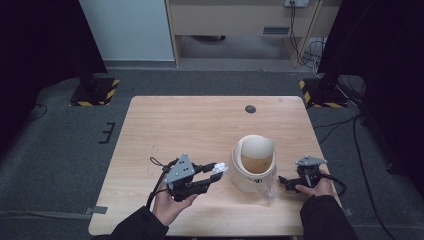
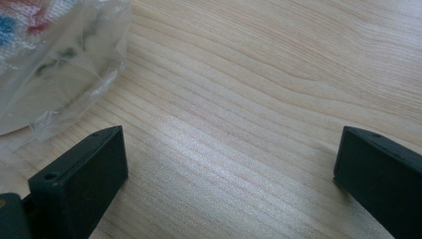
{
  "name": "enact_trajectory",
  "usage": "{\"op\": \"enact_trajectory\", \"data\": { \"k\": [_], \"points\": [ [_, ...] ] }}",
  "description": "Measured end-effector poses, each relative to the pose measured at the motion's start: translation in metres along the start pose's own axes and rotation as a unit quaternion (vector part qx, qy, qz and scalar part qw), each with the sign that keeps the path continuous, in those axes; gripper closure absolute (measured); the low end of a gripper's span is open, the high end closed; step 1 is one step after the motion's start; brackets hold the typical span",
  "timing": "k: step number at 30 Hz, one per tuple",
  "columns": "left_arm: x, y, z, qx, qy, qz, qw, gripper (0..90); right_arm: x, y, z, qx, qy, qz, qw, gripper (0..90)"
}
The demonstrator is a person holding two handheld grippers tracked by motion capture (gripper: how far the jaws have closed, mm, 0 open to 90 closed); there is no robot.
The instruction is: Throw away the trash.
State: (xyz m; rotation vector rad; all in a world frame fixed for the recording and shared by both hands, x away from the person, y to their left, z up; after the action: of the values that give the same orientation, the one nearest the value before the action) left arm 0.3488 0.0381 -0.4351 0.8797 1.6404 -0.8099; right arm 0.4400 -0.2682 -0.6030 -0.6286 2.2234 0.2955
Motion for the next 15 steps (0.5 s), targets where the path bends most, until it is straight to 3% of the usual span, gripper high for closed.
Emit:
{"op": "enact_trajectory", "data": {
  "k": [15],
  "points": [
    [0.005,-0.01,0.02,0.016,0.01,0.0,0.9998,63.9,0.0,0.0,0.0,0.0,-0.001,0.001,1.0,0.7]
  ]
}}
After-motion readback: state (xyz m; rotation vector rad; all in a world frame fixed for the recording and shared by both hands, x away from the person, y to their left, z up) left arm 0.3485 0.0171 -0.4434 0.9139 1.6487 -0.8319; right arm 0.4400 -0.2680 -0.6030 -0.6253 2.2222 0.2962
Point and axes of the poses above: each handheld gripper's, and its own axes: z roughly forward along the jaws, x roughly out of its underside, y roughly to its left, the point moved 9 cm from there along z, roughly forward along the jaws, and after that the axes turned 4 degrees about -y, right-handed, at the moved point
